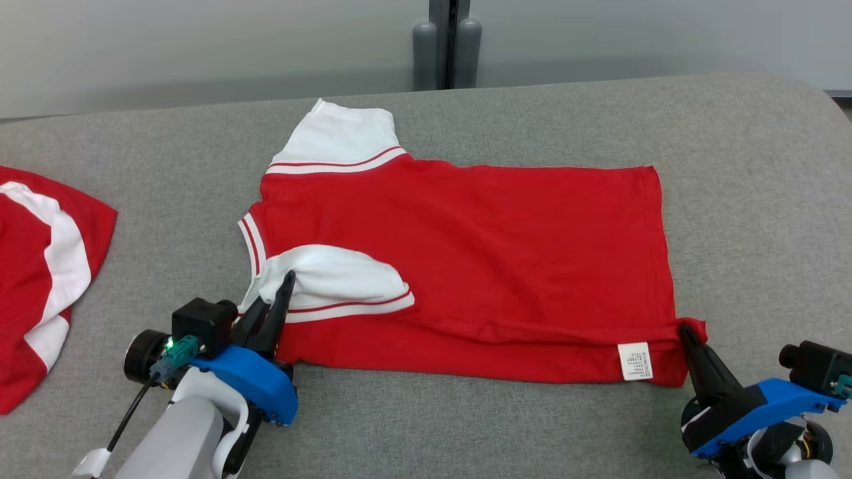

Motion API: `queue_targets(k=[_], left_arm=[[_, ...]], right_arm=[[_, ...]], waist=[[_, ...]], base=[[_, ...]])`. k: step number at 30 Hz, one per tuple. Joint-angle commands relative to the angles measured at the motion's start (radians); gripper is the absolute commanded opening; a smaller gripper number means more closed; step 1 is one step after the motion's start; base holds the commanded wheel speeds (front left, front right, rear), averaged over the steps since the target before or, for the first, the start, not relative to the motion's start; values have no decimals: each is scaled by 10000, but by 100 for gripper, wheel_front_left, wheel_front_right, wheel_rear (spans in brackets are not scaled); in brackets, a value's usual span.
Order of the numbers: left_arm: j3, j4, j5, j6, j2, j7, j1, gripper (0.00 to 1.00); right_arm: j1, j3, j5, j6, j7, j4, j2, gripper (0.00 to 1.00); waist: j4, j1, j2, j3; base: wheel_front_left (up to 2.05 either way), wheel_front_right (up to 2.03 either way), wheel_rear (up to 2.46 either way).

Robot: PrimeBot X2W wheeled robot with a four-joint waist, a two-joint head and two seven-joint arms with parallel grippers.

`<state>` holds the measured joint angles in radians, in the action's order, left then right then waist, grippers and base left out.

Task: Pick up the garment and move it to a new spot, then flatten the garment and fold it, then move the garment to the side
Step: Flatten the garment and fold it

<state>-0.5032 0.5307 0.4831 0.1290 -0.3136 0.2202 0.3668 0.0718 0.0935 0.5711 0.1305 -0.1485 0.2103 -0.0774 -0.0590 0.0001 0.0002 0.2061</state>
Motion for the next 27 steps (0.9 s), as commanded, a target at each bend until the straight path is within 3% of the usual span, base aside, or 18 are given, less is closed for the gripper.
queue_targets(k=[1,2,3,4,11,20,27], left_arm=[[-107,172,80,14,11,97,290,0],[-140,319,109,16,39,134,388,0],[-157,469,96,17,60,164,496,16],[-201,586,92,17,95,218,594,100],[-60,1193,195,19,254,424,419,100],[393,1184,29,14,158,457,-776,100],[293,1701,46,16,153,457,-729,100]], right_arm=[[243,-39,-118,6,152,102,-95,0],[313,-50,-169,6,287,154,-114,36],[343,-73,-193,6,397,224,-134,87],[343,-121,-349,6,513,289,-205,100],[-200,-342,-950,6,1165,481,-523,100],[-708,-158,-1302,6,1066,907,-496,100],[-280,-276,-1900,6,987,1425,-442,100]], waist=[[39,-1,-2,66],[52,-1,-2,99],[63,-1,-2,117],[81,-1,-2,130],[178,-1,-2,-138],[242,-1,-2,-521],[272,-1,-2,-313]], base=[[0,0,0],[0,0,0],[0,0,0],[0,0,0],[0,0,0],[0,0,0],[0,0,0]])
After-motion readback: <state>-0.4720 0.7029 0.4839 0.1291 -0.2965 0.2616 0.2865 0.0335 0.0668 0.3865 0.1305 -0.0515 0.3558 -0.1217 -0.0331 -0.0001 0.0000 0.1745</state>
